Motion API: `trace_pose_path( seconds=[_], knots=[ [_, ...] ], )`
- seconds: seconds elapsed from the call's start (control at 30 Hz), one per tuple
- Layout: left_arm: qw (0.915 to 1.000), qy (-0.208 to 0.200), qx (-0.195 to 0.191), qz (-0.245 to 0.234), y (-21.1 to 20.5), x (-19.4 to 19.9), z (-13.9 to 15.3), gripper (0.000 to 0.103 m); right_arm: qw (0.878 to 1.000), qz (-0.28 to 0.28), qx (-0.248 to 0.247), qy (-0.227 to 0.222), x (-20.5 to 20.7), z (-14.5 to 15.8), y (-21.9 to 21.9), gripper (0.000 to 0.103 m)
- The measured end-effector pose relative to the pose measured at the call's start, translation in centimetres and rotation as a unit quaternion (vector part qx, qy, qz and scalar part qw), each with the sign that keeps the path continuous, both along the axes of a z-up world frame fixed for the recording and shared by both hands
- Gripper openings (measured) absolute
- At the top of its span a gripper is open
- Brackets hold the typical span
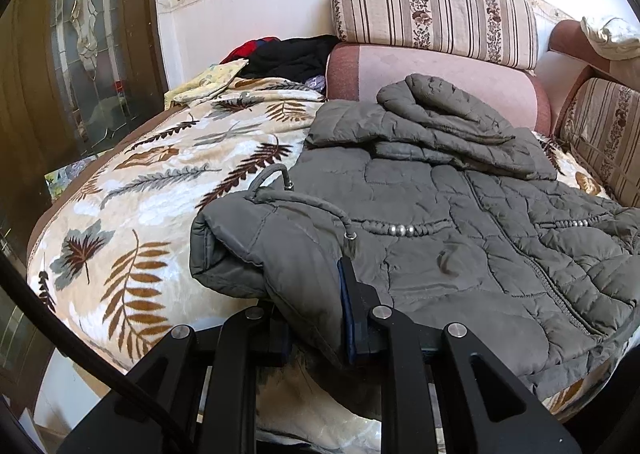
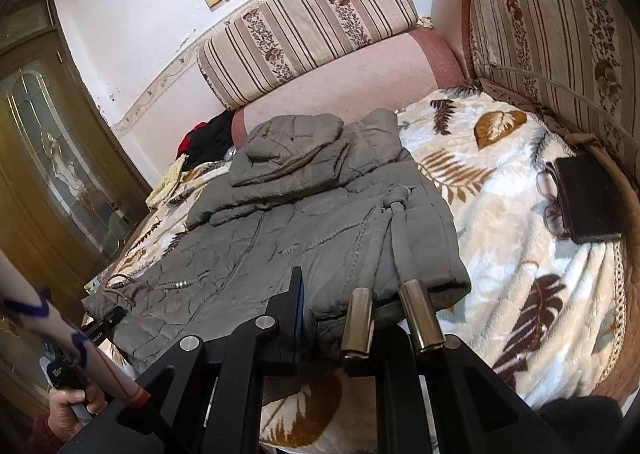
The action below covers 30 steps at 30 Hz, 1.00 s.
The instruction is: Fold large clothes
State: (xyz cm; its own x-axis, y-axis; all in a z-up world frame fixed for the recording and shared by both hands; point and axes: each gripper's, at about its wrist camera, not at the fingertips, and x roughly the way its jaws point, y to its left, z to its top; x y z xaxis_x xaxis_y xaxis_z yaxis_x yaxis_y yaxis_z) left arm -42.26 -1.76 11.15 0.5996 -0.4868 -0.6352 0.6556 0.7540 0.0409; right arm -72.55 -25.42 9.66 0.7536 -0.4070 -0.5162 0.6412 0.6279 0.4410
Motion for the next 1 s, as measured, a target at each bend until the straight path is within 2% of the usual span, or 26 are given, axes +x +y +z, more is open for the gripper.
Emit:
trace_pose_path(
  seconds=[0.27, 0.6, 1.0],
  knots=[
    [0.9998, 0.009, -0.01, -0.014, -1.0, 1.3, 2.1, 0.019, 1.0, 0.004, -0.007, -0.017, 0.5, 1.8, -0.9, 0.014],
    [0.9989, 0.014, -0.037, -0.025, -3.0, 3.7, 6.3, 0.019, 0.999, 0.01, -0.022, -0.048, 1.9, 5.9, -3.4, 0.014],
    [0.9969, 0.019, -0.064, -0.041, -8.5, 8.5, 11.4, 0.019, 0.997, 0.0, -0.032, -0.069, 5.9, 10.3, -8.8, 0.014]
  ],
)
